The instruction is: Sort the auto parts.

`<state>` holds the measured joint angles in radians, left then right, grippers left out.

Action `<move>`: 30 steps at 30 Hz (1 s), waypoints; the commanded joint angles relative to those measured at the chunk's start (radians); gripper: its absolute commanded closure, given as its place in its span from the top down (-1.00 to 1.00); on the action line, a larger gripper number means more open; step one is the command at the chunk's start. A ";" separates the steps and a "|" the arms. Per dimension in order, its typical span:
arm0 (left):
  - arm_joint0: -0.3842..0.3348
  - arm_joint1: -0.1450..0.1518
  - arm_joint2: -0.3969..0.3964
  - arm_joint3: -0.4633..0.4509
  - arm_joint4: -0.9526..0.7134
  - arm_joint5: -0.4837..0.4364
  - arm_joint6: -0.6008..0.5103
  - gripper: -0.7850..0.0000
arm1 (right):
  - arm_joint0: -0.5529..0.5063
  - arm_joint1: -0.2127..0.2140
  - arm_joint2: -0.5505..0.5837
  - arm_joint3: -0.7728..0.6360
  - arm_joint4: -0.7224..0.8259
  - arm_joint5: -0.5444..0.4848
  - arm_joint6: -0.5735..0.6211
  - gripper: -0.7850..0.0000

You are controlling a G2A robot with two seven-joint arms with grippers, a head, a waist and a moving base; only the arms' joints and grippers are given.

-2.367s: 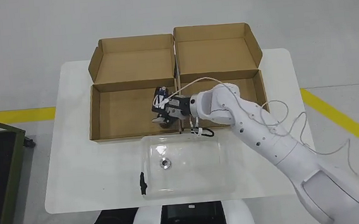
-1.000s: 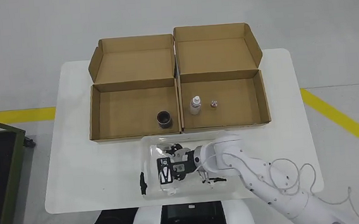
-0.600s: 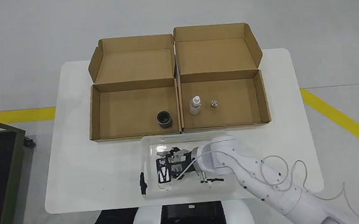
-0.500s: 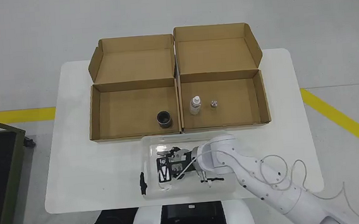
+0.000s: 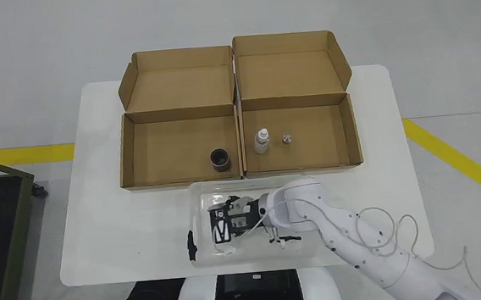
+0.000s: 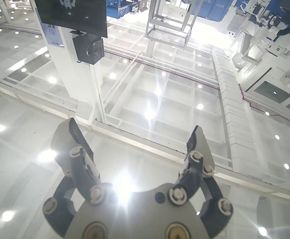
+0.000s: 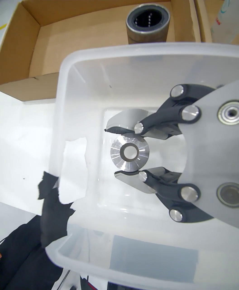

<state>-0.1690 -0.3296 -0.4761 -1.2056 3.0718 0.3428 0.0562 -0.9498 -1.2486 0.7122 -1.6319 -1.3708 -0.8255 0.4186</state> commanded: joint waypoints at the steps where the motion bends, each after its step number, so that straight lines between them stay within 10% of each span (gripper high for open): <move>1: 0.000 0.000 0.000 0.000 0.000 0.000 0.000 1.00 | -0.007 0.005 0.016 -0.026 0.008 -0.004 0.003 -1.00; 30: 0.000 0.000 0.000 0.000 0.000 0.000 0.000 1.00 | -0.099 0.046 0.335 -0.353 0.154 0.071 -0.458 -1.00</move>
<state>-0.1690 -0.3296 -0.4761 -1.2056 3.0718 0.3428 0.0562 -1.0475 -1.2032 1.0421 -1.9837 -1.2181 -0.7554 -0.0248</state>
